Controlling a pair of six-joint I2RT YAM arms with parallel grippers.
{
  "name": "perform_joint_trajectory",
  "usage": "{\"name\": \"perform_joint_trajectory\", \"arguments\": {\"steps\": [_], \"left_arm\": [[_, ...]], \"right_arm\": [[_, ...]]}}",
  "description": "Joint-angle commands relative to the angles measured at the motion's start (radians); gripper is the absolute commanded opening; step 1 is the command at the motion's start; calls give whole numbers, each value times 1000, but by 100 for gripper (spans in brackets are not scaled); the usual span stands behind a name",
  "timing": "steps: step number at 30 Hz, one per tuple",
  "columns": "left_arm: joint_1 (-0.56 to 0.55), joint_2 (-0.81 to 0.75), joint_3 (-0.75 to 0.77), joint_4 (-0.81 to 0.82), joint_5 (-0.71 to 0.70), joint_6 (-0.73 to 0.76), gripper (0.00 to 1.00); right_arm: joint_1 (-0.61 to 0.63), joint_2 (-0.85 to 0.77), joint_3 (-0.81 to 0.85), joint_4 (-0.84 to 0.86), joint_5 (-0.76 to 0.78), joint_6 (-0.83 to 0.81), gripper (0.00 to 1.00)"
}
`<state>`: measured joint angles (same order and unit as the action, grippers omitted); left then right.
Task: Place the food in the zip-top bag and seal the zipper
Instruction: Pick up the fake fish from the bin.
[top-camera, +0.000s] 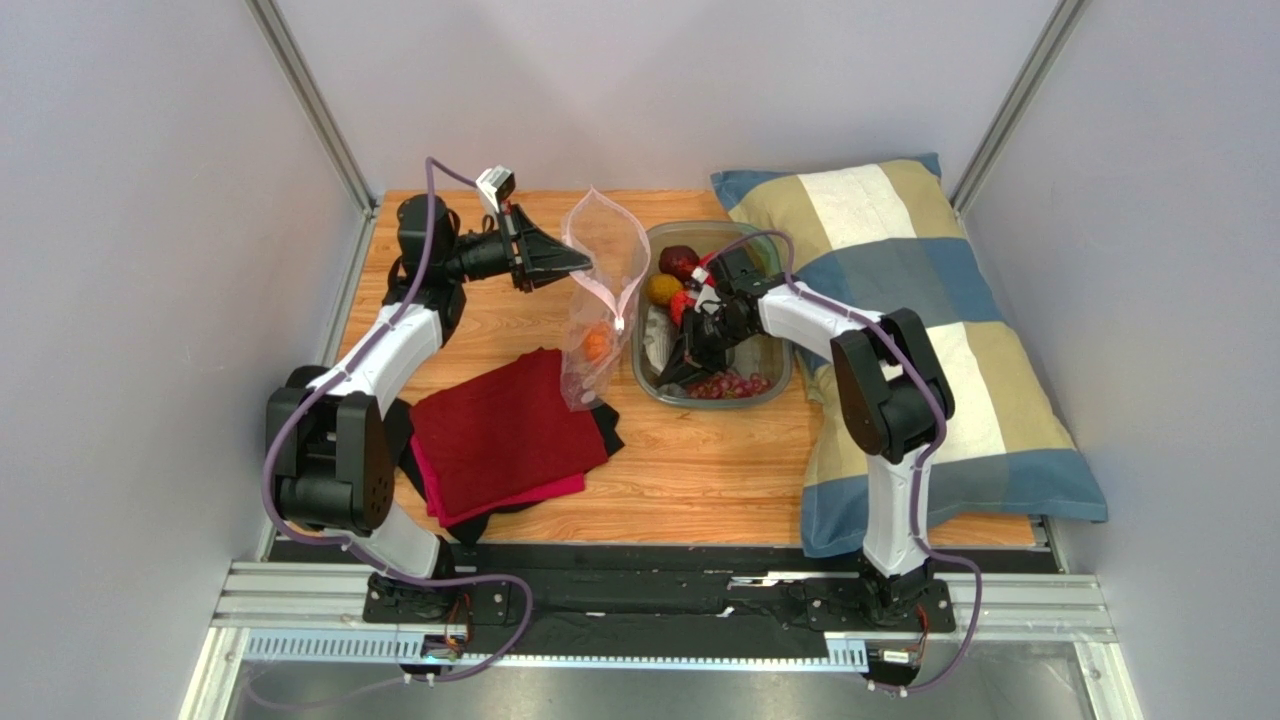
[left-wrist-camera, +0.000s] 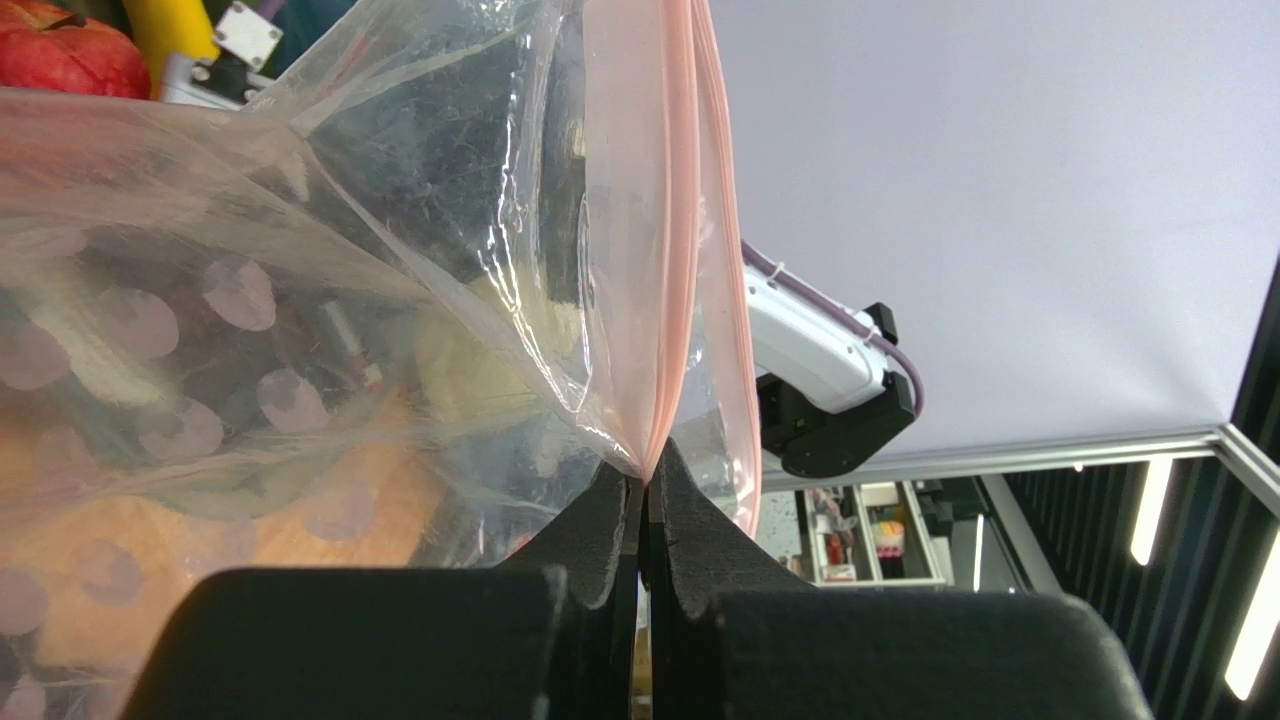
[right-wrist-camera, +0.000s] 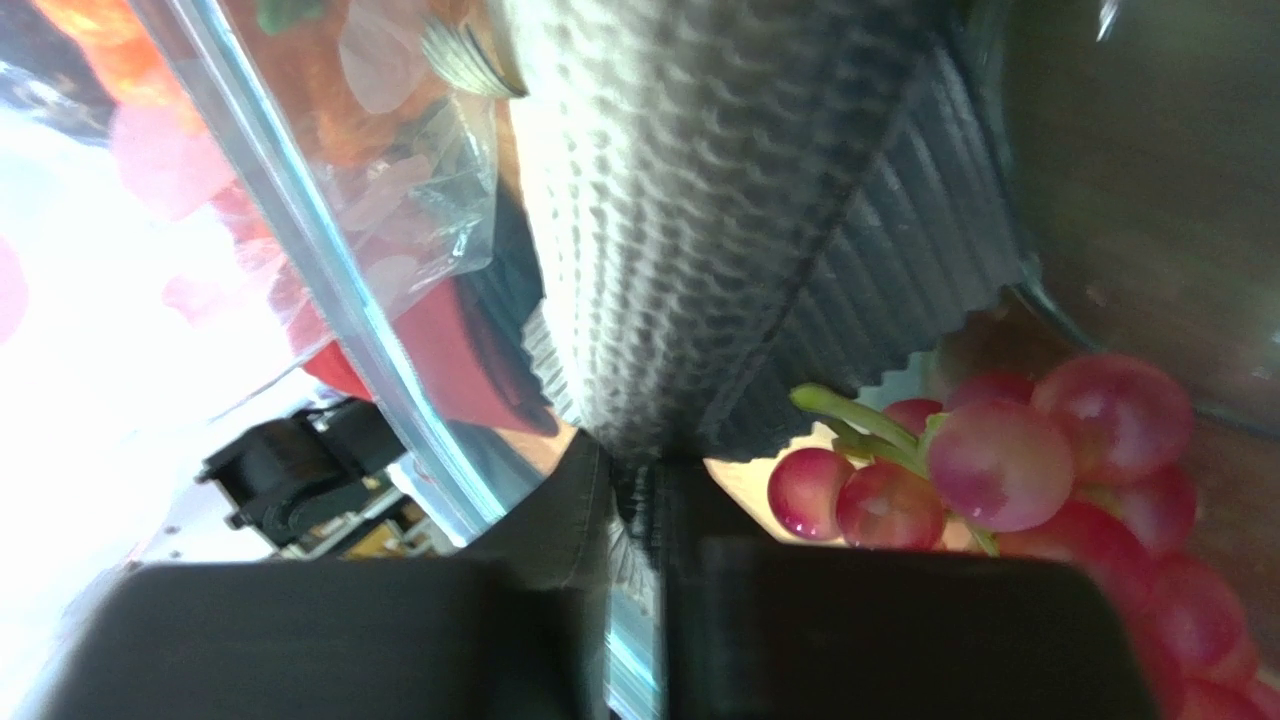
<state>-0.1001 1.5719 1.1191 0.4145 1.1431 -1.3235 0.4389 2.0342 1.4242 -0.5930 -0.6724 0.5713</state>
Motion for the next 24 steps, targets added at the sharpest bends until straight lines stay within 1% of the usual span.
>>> {"name": "perform_joint_trajectory", "arguments": {"steps": [1, 4, 7, 11, 12, 13, 14, 15, 16, 17, 20, 22, 23, 24], "left_arm": [[2, -61, 7, -39, 9, 61, 0], [2, -75, 11, -80, 9, 101, 0], [2, -90, 24, -167, 9, 161, 0], [2, -111, 36, -239, -8, 243, 0], [2, -121, 39, -262, -16, 265, 0], [2, -125, 47, -316, -23, 289, 0], [2, -133, 51, -342, -45, 340, 0], [2, -141, 53, -364, -54, 362, 0], [2, -145, 60, -405, -62, 380, 0], [2, -147, 62, -411, -74, 414, 0], [0, -156, 74, -489, -97, 469, 0], [-1, -162, 87, -535, -105, 509, 0], [-3, -164, 94, -558, -118, 526, 0], [-6, -165, 106, -577, -123, 541, 0]], "right_arm": [[-22, -127, 65, -68, -49, -74, 0], [-29, -169, 84, -106, -39, -138, 0], [-31, -226, 100, -154, -10, -211, 0], [-45, -314, 120, -206, 33, -286, 0], [-49, -357, 124, -218, 39, -300, 0], [-61, -380, 125, -222, 42, -324, 0], [-69, -402, 125, -223, 43, -336, 0], [-77, -452, 130, -225, 30, -343, 0], [-95, -472, 137, -225, 14, -349, 0], [-103, -498, 145, -225, -4, -355, 0], [-103, -580, 205, -212, -73, -363, 0], [-80, -611, 274, -208, -87, -382, 0], [-63, -608, 312, -237, -78, -414, 0], [-18, -599, 355, -330, -32, -497, 0]]}}
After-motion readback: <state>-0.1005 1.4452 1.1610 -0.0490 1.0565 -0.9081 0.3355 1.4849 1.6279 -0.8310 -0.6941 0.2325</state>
